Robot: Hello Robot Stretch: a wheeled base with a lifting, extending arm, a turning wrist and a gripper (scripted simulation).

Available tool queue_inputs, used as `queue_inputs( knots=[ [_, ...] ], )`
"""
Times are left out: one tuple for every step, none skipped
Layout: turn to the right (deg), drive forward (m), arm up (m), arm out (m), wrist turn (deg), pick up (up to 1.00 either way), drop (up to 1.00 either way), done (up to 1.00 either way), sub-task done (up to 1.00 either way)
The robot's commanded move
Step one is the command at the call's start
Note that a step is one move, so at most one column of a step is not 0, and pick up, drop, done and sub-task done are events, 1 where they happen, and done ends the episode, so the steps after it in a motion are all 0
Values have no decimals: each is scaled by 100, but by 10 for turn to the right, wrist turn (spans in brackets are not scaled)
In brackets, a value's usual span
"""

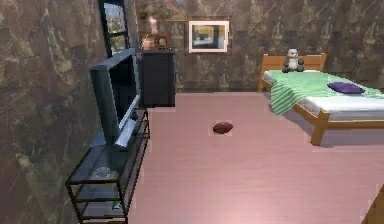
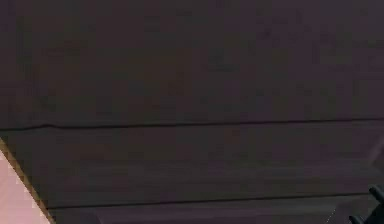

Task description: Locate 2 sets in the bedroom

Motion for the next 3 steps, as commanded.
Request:
queue_inputs(
  knots=[
    [0, 55, 0, 0, 0, 0, 0, 0, 0],
    [-270, 0, 0, 0, 0, 0, 0, 0, 0],
    [0, 0, 0, 0, 0, 0, 0, 0, 100]
  ],
)
